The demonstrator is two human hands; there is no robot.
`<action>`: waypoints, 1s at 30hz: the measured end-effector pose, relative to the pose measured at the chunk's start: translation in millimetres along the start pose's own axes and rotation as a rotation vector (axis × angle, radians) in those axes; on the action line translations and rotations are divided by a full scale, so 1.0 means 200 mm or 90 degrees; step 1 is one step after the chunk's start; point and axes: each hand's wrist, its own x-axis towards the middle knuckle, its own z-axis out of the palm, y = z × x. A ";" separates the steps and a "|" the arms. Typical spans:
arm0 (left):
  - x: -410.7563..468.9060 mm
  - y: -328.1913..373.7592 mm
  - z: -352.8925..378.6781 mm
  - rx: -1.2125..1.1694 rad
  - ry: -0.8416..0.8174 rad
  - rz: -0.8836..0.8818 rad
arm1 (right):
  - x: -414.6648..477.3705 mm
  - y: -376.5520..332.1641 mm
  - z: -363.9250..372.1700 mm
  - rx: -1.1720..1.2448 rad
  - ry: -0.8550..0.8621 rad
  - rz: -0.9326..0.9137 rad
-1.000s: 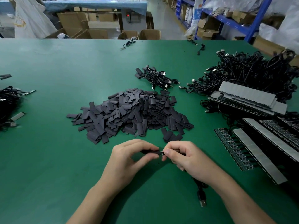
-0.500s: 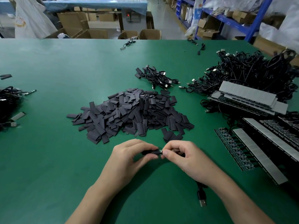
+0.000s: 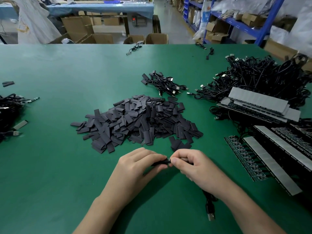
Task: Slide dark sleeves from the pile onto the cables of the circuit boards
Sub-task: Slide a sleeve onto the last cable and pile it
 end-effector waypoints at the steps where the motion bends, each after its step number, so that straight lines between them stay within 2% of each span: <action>1: 0.00 0.00 0.00 0.011 0.001 0.013 | 0.00 0.00 0.00 0.000 -0.001 0.000; 9: 0.00 0.00 0.01 0.029 0.005 0.031 | 0.00 0.01 0.02 -0.022 0.015 -0.006; 22: 0.00 0.00 0.00 -0.060 0.002 -0.091 | -0.02 -0.05 0.03 -0.074 0.055 -0.007; 30: -0.01 -0.01 0.00 -0.006 -0.004 -0.025 | -0.03 -0.04 0.05 -0.122 0.079 0.006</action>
